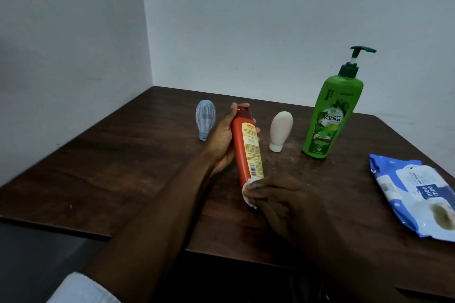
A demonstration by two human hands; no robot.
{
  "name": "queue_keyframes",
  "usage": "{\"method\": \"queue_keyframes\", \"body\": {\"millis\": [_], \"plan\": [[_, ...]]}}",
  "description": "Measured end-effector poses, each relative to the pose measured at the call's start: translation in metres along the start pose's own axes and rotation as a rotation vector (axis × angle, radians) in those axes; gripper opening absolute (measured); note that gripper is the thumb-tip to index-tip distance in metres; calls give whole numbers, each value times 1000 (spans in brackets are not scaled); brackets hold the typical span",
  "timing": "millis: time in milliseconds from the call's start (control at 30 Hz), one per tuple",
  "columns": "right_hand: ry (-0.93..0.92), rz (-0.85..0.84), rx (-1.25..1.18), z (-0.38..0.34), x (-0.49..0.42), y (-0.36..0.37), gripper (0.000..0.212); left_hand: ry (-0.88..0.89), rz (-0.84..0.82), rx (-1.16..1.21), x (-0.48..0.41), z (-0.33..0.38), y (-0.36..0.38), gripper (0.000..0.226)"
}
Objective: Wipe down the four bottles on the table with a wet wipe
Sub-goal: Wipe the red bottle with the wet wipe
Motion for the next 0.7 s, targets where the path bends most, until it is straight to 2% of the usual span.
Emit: {"method": "queue_keyframes", "body": {"millis": [400,700], "plan": [[118,9,-14,9,-73,4,20,-33,20,119,-2,-1,-2,35],[148,69,-6,11,-101,3,17,4,-30,72,4,3,2,37]]}}
Point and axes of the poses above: each hand's wrist, its own x-axis away from the middle knuckle, its own y-axis out of the palm, z = x × y, the point moved 6 cm from there along -x, towards the middle knuckle, and after that the axes turned 12 degrees about x, right-handed, at the moved point
